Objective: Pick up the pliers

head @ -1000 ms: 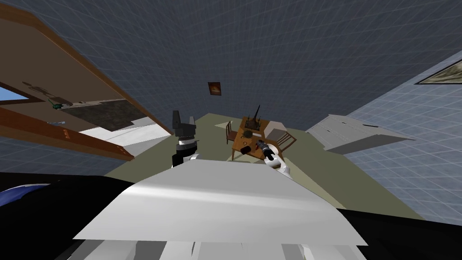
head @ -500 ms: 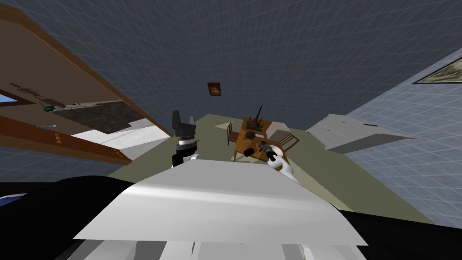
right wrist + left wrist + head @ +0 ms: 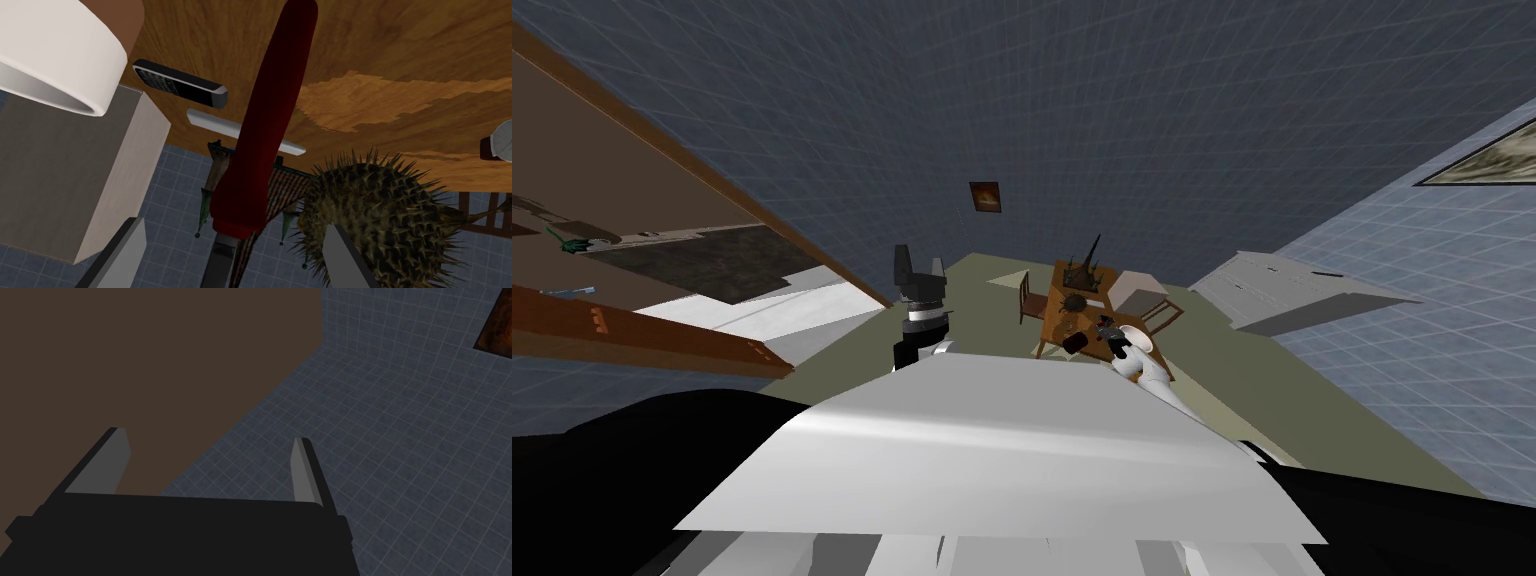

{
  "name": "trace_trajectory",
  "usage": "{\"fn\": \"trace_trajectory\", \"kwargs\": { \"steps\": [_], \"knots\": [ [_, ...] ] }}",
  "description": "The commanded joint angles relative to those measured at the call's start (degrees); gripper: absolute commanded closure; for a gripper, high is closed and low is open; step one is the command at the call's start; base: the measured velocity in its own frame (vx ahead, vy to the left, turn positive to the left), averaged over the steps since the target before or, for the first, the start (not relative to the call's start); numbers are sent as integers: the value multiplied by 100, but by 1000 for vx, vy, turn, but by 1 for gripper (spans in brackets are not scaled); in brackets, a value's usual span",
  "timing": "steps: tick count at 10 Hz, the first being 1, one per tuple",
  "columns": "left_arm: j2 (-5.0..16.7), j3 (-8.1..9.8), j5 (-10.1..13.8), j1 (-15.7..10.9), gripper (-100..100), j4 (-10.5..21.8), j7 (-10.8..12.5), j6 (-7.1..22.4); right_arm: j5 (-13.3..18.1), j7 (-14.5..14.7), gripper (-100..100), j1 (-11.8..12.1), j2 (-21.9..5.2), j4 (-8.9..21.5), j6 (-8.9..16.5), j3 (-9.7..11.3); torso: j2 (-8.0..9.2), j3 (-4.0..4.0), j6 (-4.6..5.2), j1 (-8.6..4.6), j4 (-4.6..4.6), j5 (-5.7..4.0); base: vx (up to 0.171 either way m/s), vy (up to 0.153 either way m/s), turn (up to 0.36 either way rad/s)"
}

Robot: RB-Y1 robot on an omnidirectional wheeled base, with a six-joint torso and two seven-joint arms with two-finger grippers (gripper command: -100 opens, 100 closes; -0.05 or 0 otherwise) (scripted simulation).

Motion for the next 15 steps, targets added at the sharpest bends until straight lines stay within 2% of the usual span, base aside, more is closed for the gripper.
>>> {"fn": "trace_trajectory", "kwargs": {
  "steps": [1,3,4,5,6,7,8,9,10,11,12,13,14,15],
  "knots": [
    [0,0,0,0,0,0,0,0,101,45,-100,-22,-30,221,-103,-43,0,0,0,0,0,0,37,45,-12],
    [0,1,0,0,0,0,0,0,202,113,-100,-70,-100,439,-98,-12,4,2,1,-23,1,-6,46,66,-44],
    [0,0,0,0,0,0,0,0,176,86,-100,-45,-72,372,-118,-38,3,2,2,-12,1,-5,20,45,-17],
    [0,1,0,0,0,0,0,0,182,93,0,-44,-77,384,-121,-38,10,6,0,-23,2,-6,4,7,2],
    [1,1,0,0,0,0,0,0,145,347,-100,54,136,230,-49,-222,16,9,1,-35,4,-9,3,-29,119],
    [1,1,0,-1,0,0,0,0,109,490,-100,153,320,78,24,-407,18,11,-2,-48,4,-12,5,-75,171],
    [1,1,0,-1,0,1,0,0,109,601,-100,153,349,78,24,-407,19,11,-1,-64,5,-15,-2,-85,61],
    [2,2,0,0,0,0,0,0,73,797,-100,252,561,-75,97,-592,21,12,2,-71,5,-17,-11,-79,93],
    [2,1,0,-1,0,1,0,0,73,856,-100,252,561,-75,97,-592,24,14,0,-71,5,-17,-6,-59,67],
    [1,1,0,0,0,1,0,0,37,1073,-100,351,774,-228,169,-776,23,13,1,-65,5,-16,-4,-58,138],
    [1,1,0,-1,0,1,0,0,37,1110,-100,351,774,-228,169,-776,22,13,-1,-63,5,-15,-3,-51,55],
    [1,1,0,0,0,1,0,0,2,1339,-100,450,986,-380,242,-961,22,13,2,-61,5,-15,-2,-55,80],
    [1,1,0,-1,0,1,0,0,2,1365,-100,450,986,-380,242,-961,21,13,1,-61,5,-15,-4,-54,68],
    [1,1,0,0,0,1,0,0,-34,1598,-100,548,1199,-533,314,-1146,21,13,2,-61,5,-15,-4,-68,107]
  ]
}}
